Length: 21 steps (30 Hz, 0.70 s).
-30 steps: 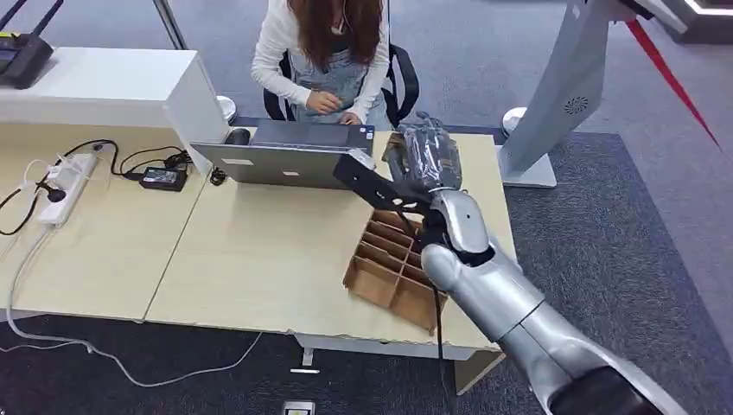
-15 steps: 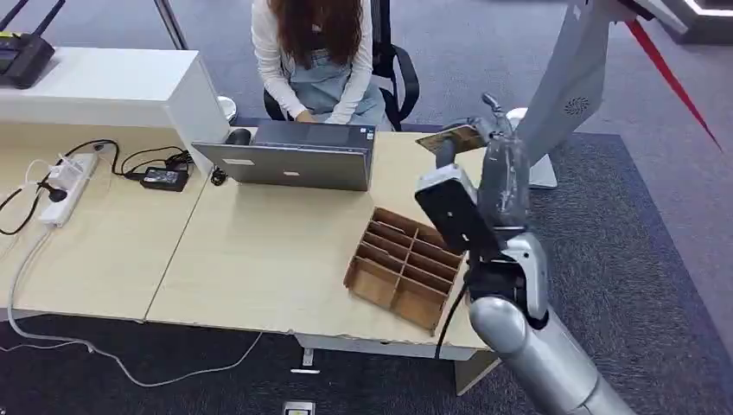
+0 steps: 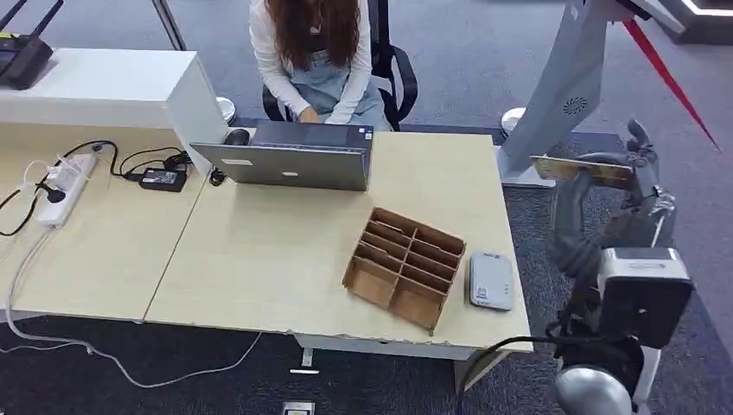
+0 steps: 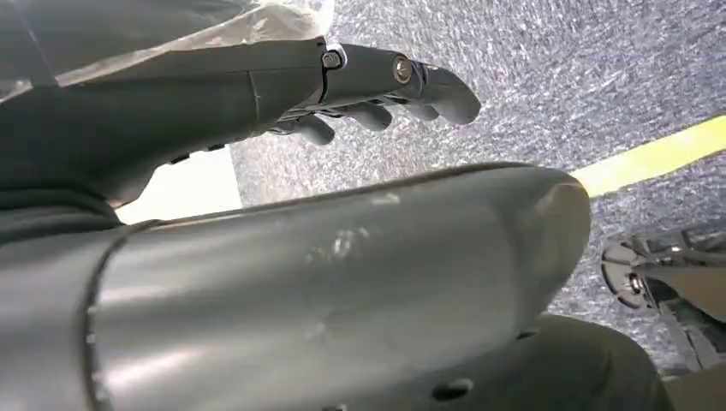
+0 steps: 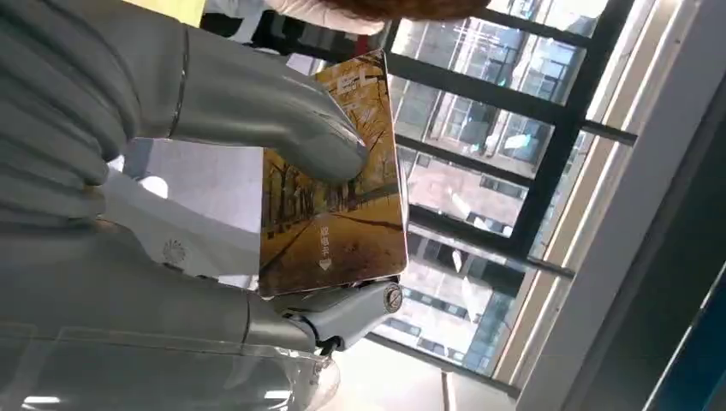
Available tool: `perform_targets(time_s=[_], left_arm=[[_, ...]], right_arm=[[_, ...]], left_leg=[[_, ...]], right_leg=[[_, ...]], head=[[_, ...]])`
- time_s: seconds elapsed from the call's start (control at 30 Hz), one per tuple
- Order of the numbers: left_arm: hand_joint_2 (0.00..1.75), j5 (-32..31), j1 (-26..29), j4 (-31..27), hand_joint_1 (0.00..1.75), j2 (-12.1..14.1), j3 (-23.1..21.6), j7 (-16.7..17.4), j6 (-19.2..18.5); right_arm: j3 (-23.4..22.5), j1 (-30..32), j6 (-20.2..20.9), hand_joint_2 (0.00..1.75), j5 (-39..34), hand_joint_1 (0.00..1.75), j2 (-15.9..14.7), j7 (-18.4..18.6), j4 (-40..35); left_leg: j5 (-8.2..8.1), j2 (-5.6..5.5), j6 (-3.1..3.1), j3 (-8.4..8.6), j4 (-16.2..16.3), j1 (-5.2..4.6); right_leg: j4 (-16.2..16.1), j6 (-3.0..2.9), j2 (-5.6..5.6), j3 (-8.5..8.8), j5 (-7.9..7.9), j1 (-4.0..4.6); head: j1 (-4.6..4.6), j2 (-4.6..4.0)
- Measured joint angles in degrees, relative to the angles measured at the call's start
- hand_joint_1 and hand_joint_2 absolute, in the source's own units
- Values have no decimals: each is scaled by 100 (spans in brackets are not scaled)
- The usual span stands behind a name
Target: Pass the card to the sensor for recognition and then transmit it.
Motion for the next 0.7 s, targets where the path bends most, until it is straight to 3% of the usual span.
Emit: perform_targets(time_s=[0.2, 0.5, 0.7], left_arm=[[0, 9, -3, 0, 0, -17, 77, 2, 4], [0, 11, -8, 0, 0, -26, 120, 0, 4], [0, 11, -10, 0, 0, -42, 127, 2, 4]], right_arm=[[-114, 423, 125, 175, 140, 175, -11, -52, 39], [-213, 558, 160, 175, 170, 175, -9, -63, 65], [-217, 644, 287, 175, 708, 175, -11, 194, 192]], left_leg=[[0, 0, 0, -3, -1, 0], [0, -1, 0, -2, -1, 0], [0, -1, 0, -4, -1, 0]], right_leg=[[0, 0, 0, 0, 0, 0], [0, 0, 0, 0, 0, 0], [0, 0, 0, 0, 0, 0]], head=[[0, 0], [0, 0], [0, 0]])
